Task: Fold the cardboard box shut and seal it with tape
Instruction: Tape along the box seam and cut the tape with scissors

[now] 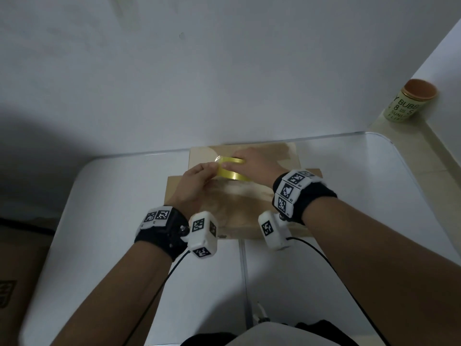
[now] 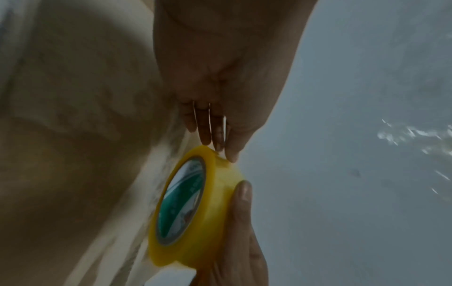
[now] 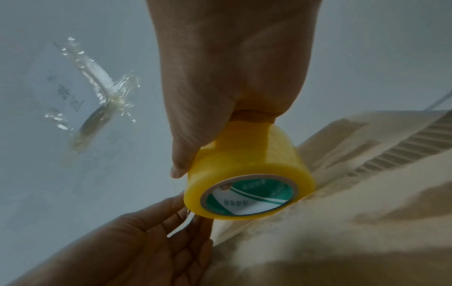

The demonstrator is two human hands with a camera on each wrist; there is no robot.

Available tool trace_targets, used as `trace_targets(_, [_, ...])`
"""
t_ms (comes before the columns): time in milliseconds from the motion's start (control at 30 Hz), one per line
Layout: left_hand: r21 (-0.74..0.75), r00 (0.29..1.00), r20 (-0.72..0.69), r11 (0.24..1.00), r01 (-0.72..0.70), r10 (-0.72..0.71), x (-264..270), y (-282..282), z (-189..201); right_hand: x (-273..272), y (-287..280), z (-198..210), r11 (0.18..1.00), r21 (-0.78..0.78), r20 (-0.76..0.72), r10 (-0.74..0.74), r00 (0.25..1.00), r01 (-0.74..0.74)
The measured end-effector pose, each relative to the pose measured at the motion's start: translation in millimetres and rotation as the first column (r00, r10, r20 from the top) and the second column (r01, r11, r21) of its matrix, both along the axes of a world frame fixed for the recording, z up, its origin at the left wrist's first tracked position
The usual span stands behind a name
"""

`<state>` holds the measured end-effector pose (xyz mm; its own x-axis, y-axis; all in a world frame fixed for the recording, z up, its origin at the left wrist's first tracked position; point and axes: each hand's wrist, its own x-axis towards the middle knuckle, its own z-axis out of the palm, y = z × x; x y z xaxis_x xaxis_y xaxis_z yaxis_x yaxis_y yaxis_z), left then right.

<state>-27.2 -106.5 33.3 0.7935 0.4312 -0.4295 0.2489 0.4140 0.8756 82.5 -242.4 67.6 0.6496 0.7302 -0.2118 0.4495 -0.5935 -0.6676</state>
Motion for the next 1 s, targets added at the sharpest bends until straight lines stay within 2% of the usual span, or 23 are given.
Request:
trace_targets(133, [-0.147, 0.999, 0.010, 0.988, -0.048, 0.051, -6, 9, -17, -4, 15, 3, 0.997, -0.039, 0.041, 0.063, 0.997, -0.062])
trace_targets(300, [-0.182, 1.000, -0.015, 0.983, -0.026, 0.024, -7, 22, -24, -3, 21, 5, 0.998, -0.003, 0.030, 0.066, 0.997, -0.066])
trace_targets(400, [-0.203, 1.000, -0.024, 0.979, -0.023, 0.018, -6, 23, -25, 2, 23, 11, 0.998, -0.036, 0.115, 0.061, 0.991, -0.057])
trace_targets(500, [-0.170, 0.998, -0.016, 0.984, 0.061, -0.064, -4, 21, -22, 8, 27, 15, 0.998, -0.066, 0.153, 0.028, 0.988, -0.018])
trace_targets(633, [-0.092, 0.984, -0.035, 0.981, 0.169, -0.173, -7, 22, -20, 8, 24, 10, 0.980, -0.192, 0.058, 0.055, 0.997, -0.043])
trace_targets(833, [-0.100, 0.993, 0.014, 0.988, 0.115, -0.114, -9, 19, -17, 6, 8, 5, 0.995, 0.096, -0.153, -0.014, 0.988, 0.029])
trace_targets(1000, [-0.095, 0.994, 0.038, 0.990, 0.102, -0.098, -14, 14, -14, 0, 19, 1, 0.992, 0.125, -0.090, 0.000, 0.996, 0.012])
